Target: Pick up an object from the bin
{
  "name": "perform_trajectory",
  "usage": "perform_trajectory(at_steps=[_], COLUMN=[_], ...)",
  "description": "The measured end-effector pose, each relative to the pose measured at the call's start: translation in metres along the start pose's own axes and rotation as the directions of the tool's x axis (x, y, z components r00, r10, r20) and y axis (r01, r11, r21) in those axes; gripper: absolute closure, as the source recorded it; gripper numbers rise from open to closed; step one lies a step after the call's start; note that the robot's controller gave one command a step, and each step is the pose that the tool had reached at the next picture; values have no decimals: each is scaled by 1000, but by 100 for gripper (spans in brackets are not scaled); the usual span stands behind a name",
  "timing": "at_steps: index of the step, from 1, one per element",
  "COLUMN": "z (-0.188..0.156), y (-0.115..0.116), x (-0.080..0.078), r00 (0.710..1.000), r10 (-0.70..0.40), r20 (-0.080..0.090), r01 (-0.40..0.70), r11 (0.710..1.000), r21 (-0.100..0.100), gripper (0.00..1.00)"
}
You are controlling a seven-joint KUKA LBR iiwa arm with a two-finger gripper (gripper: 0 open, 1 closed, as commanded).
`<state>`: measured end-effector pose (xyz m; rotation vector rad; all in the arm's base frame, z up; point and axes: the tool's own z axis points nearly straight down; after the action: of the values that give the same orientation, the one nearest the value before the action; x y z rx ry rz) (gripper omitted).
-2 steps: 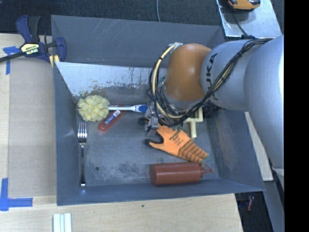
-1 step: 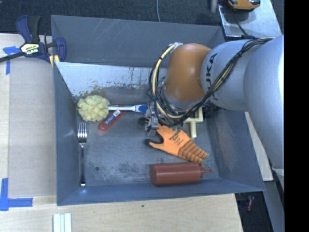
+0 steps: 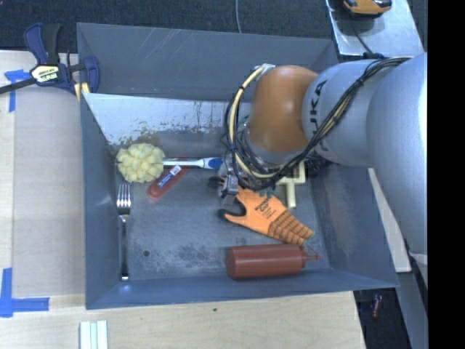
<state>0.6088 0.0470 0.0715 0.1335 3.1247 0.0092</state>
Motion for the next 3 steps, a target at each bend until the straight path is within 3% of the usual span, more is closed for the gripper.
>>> perform_trajectory(at_steps=[1, 2, 3], z=[1, 1, 1], y=[-40, -40, -78], x=[-15, -15, -18], r00=[998, 998, 1000], r10=[69, 69, 10], r20=[-3, -3, -1], r01=[-69, -69, -10], r11=[998, 998, 1000], r21=[0, 0, -3], gripper=[100, 100, 100])
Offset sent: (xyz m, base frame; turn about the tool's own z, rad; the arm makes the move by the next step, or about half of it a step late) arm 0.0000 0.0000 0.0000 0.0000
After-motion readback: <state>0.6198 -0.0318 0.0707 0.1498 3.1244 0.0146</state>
